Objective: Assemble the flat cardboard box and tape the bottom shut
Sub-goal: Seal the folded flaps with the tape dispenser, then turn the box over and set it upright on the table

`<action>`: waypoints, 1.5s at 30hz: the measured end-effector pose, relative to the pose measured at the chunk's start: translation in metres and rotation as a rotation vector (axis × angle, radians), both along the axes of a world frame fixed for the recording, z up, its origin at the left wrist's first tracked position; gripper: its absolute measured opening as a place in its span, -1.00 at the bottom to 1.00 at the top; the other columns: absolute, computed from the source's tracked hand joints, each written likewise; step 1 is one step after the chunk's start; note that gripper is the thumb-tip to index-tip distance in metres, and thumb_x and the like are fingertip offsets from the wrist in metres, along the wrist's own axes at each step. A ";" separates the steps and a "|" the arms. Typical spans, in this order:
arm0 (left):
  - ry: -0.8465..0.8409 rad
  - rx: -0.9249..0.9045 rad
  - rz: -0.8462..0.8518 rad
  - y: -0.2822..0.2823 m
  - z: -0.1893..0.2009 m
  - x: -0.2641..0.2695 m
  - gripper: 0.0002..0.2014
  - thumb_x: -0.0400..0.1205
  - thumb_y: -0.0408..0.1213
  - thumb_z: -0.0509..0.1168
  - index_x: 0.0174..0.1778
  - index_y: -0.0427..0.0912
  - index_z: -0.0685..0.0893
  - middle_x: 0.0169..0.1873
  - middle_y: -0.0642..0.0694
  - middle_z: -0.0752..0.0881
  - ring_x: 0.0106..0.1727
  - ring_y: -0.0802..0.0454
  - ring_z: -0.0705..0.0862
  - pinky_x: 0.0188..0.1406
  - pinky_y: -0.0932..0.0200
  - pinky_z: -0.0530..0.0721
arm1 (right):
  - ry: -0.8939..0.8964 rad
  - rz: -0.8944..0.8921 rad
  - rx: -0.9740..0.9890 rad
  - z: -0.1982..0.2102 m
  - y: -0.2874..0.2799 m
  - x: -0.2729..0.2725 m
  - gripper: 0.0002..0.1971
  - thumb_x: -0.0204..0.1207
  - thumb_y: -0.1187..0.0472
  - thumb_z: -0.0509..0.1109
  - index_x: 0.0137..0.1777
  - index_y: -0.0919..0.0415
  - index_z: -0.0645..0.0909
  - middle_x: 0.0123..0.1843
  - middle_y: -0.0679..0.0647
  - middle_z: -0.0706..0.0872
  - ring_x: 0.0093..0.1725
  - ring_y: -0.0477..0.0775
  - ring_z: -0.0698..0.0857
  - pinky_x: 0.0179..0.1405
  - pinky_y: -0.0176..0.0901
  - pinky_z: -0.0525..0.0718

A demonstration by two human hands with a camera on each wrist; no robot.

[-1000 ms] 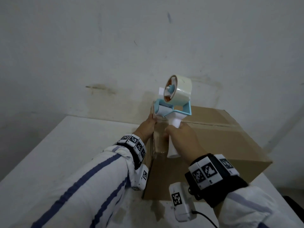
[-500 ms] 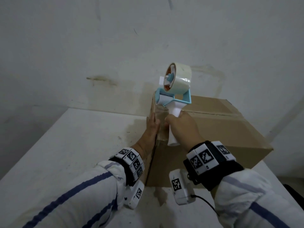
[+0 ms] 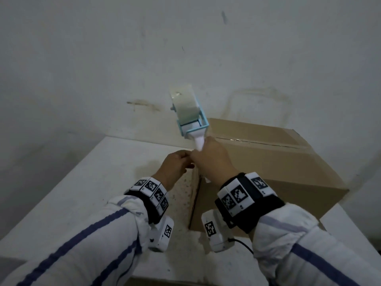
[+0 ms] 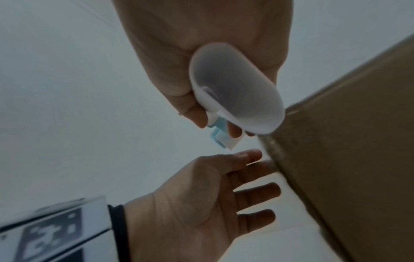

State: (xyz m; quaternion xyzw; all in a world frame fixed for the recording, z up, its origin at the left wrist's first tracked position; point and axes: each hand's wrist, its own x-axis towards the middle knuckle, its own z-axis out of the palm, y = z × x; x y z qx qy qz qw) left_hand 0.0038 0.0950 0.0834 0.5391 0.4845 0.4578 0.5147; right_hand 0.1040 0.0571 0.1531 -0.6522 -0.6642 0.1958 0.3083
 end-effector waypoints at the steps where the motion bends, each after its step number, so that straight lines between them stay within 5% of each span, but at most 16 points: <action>1: -0.017 -0.029 0.010 -0.001 0.000 -0.007 -0.79 0.64 -0.41 0.17 -0.16 -0.06 0.66 -0.17 -0.08 0.72 -0.20 0.07 0.66 0.08 0.01 0.58 | 0.007 0.022 0.001 -0.001 0.001 -0.009 -0.70 0.50 0.20 0.30 0.20 0.29 0.47 -0.02 0.11 0.56 -0.07 0.10 0.56 -0.22 -0.15 0.49; 4: 0.055 -0.170 0.096 0.009 -0.010 -0.033 -0.82 0.68 -0.39 0.13 -0.01 -0.20 0.65 -0.07 -0.17 0.68 -0.23 0.04 0.60 -0.05 0.10 0.57 | 0.006 0.084 -0.018 -0.009 0.009 -0.040 -0.72 0.50 0.21 0.30 0.18 0.29 0.45 -0.01 0.13 0.57 -0.02 0.16 0.62 -0.23 -0.15 0.49; 6: 0.334 -0.232 0.109 0.020 -0.028 -0.056 -0.74 0.70 -0.39 0.12 0.25 -0.38 0.57 0.09 -0.27 0.65 -0.05 -0.12 0.66 -0.08 0.12 0.55 | -0.018 0.115 -0.065 -0.023 0.017 -0.061 -0.68 0.52 0.16 0.31 0.21 0.29 0.44 0.07 0.17 0.62 0.08 0.20 0.66 -0.15 -0.14 0.49; 8: 0.578 -0.237 0.095 0.029 -0.053 -0.085 -0.67 0.72 -0.33 0.10 0.30 -0.45 0.57 0.25 -0.37 0.65 0.22 -0.24 0.64 0.04 0.10 0.53 | -0.014 0.134 -0.151 -0.046 0.025 -0.082 -0.64 0.54 0.10 0.31 0.24 0.29 0.43 0.20 0.21 0.65 0.15 0.22 0.67 -0.10 -0.14 0.52; 13: 0.787 -0.425 0.200 0.049 -0.111 -0.158 -0.44 0.62 -0.22 0.19 0.57 -0.16 0.31 0.54 -0.23 0.37 0.51 -0.25 0.40 0.49 0.00 0.40 | 0.040 0.084 -0.381 -0.110 0.050 -0.127 -0.61 0.53 0.07 0.20 0.29 0.26 0.44 0.27 0.23 0.63 0.18 0.24 0.65 0.00 -0.14 0.54; 16: 0.910 -0.451 0.219 0.065 -0.129 -0.195 -0.40 0.59 -0.19 0.20 0.59 -0.11 0.28 0.56 -0.20 0.33 0.52 -0.27 0.35 0.49 -0.04 0.37 | 0.039 0.040 -0.443 -0.145 0.070 -0.155 -0.65 0.49 0.10 0.18 0.21 0.25 0.48 0.21 0.24 0.66 0.00 0.22 0.64 -0.09 -0.12 0.55; 19: 0.997 -0.431 0.195 0.079 -0.139 -0.214 -0.54 0.56 -0.18 0.19 0.40 -0.13 0.48 0.42 -0.22 0.50 0.38 -0.28 0.50 0.34 -0.05 0.49 | -0.019 -0.024 -0.480 -0.174 0.087 -0.172 -0.66 0.50 0.15 0.17 0.24 0.26 0.46 0.26 0.26 0.60 0.10 0.27 0.66 -0.05 -0.07 0.57; 22: 1.046 -0.408 0.174 0.094 -0.149 -0.229 -0.67 0.52 -0.19 0.18 0.19 -0.14 0.61 0.26 -0.22 0.64 0.23 -0.26 0.62 0.19 -0.02 0.60 | -0.086 -0.076 -0.513 -0.201 0.102 -0.186 -0.66 0.58 0.22 0.11 0.33 0.24 0.39 0.32 0.25 0.52 0.24 0.28 0.62 0.16 0.04 0.59; 26: 1.075 -0.427 0.110 0.107 -0.170 -0.238 -0.47 0.59 -0.13 0.19 0.51 -0.13 0.38 0.50 -0.19 0.41 0.49 -0.22 0.41 0.42 -0.03 0.43 | -0.190 -0.110 -0.490 -0.227 0.116 -0.199 -0.69 0.67 0.20 0.06 0.38 0.21 0.34 0.33 0.21 0.51 0.27 0.22 0.60 0.25 0.04 0.60; 35: 1.129 -0.363 0.148 0.112 -0.183 -0.229 -0.50 0.59 -0.17 0.21 0.46 -0.17 0.40 0.46 -0.18 0.44 0.48 -0.17 0.41 0.43 0.01 0.41 | -0.269 -0.114 -0.519 -0.244 0.129 -0.206 -0.63 0.66 0.13 0.18 0.42 0.21 0.32 0.38 0.17 0.51 0.32 0.15 0.58 0.27 -0.05 0.55; 41: 1.032 -0.224 0.255 0.124 -0.141 -0.213 -0.61 0.51 -0.17 0.21 0.24 -0.20 0.58 0.24 -0.23 0.64 0.28 -0.20 0.59 0.30 -0.02 0.58 | -0.263 -0.039 -0.514 -0.208 0.126 -0.197 -0.54 0.64 0.15 0.19 0.50 0.25 0.27 0.43 0.22 0.47 0.40 0.20 0.52 0.35 0.00 0.51; 45: 0.890 -0.127 0.200 0.131 -0.098 -0.175 -0.48 0.53 -0.24 0.25 0.45 -0.14 0.46 0.42 -0.20 0.50 0.45 -0.18 0.45 0.46 -0.01 0.41 | -0.190 0.024 -0.424 -0.150 0.125 -0.174 -0.47 0.60 0.21 0.19 0.55 0.27 0.21 0.47 0.27 0.38 0.45 0.27 0.41 0.41 0.02 0.43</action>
